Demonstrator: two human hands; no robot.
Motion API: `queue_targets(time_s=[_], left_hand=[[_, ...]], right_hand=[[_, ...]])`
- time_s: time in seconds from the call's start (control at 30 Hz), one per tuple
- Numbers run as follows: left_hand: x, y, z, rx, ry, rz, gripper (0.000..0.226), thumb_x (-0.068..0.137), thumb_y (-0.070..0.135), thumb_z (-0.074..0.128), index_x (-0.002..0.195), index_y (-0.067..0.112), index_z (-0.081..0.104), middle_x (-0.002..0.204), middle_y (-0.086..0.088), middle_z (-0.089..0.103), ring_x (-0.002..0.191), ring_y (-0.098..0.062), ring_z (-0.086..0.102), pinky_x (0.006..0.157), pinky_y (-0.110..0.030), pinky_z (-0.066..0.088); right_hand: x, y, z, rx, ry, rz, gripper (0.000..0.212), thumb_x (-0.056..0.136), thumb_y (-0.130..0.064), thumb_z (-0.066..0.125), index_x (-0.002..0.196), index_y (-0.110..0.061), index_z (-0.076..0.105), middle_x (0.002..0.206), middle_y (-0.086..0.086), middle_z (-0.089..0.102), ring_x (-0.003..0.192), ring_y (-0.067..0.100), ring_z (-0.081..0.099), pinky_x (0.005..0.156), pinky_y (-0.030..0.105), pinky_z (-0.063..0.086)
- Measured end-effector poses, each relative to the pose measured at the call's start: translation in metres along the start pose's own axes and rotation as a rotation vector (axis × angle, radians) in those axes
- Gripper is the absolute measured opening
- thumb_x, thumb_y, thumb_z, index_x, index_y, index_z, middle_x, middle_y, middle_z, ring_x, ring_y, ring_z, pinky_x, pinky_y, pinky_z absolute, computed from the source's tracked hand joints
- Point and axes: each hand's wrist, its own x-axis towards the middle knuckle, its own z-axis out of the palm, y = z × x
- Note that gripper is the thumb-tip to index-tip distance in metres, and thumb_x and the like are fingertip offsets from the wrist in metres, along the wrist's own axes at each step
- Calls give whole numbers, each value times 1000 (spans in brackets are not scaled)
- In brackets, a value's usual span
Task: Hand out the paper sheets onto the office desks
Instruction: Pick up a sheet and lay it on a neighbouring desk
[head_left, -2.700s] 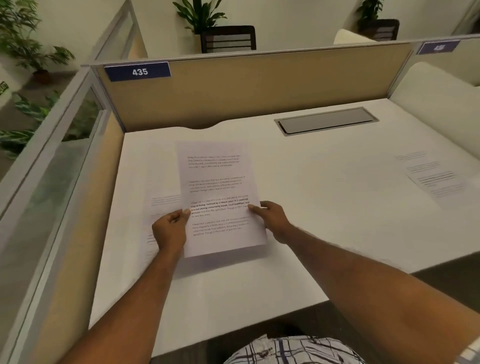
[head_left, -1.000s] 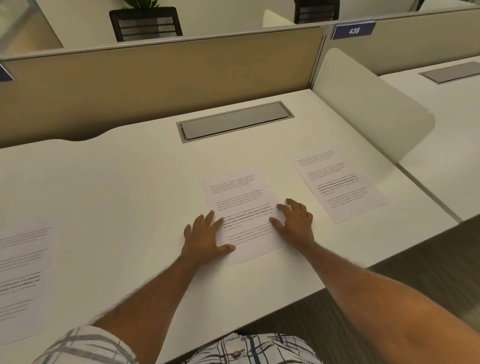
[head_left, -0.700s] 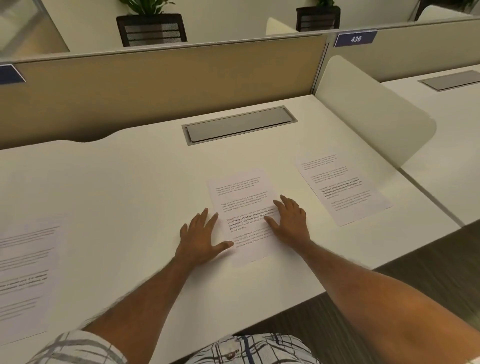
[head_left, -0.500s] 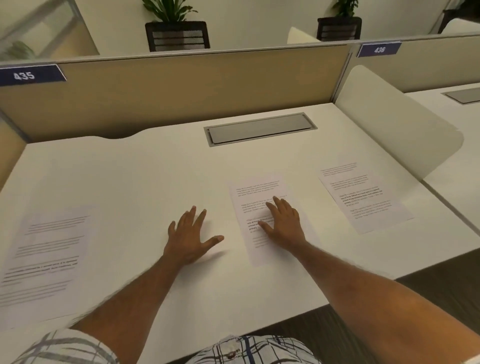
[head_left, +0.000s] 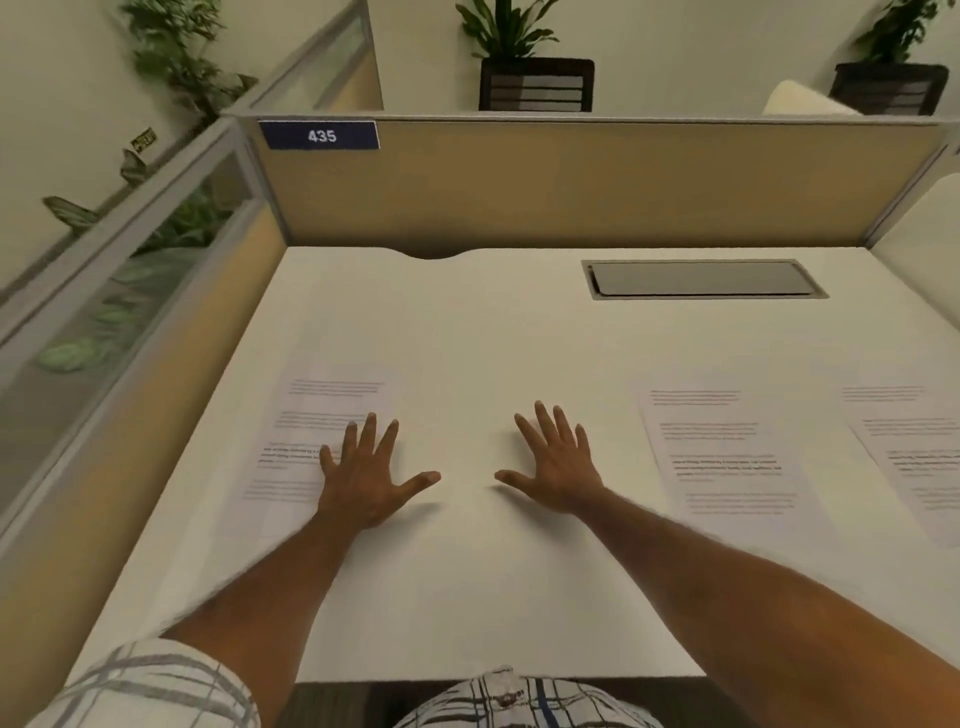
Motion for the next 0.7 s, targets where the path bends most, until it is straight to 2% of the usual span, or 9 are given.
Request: queue_targets(time_s=[0.2,0.37,0.47,0.57,0.63,0.7], left_hand=[[-10,-84,-7,-2,-54,-96,112,65,95,19,155,32,-2,164,-1,-11,150,-24,-10,116,-60,-3],[-9,-129,-8,-39,-39,-124,104,74,89,26,155,27,5,164,-4,-6,150,-23,-8,118,-55,-1],[-4,-146,-7,-83,69,-183,97,82,80,34,154,17,17,162,-10,10,149,-26,6,118,-51,10],[1,-158,-8,-156,149,-309,88,84,71,46,146,10,32,151,-14,31,139,-31,27,109,-50,28],[3,-162,-11,-224,171,-396,81,83,66,55,137,7,43,143,-15,38,130,-33,36,102,-49,33],[5,-166,-12,-250,181,-440,74,82,62,60,130,8,49,138,-14,41,125,-33,38,100,-48,35]], right_hand=[[24,-88,20,-6,-60,-82,103,71,-89,22,155,-33,0,164,0,-13,150,26,-15,120,53,-4],[35,-145,35,-13,-96,-123,109,65,-91,14,155,-32,1,164,1,-12,150,25,-14,120,52,-4],[39,-166,38,-23,-127,-127,108,65,-91,13,155,-33,0,164,1,-13,150,25,-16,119,53,-4],[40,-180,41,-46,-165,-123,104,69,-90,16,154,-33,-1,163,2,-15,150,25,-17,119,53,-4],[39,-184,45,-41,-178,-110,99,74,-87,24,155,-34,1,164,2,-13,150,25,-15,120,53,-2],[38,-187,48,-32,-190,-98,103,70,-90,22,154,-34,5,164,2,-11,151,24,-12,119,55,1]])
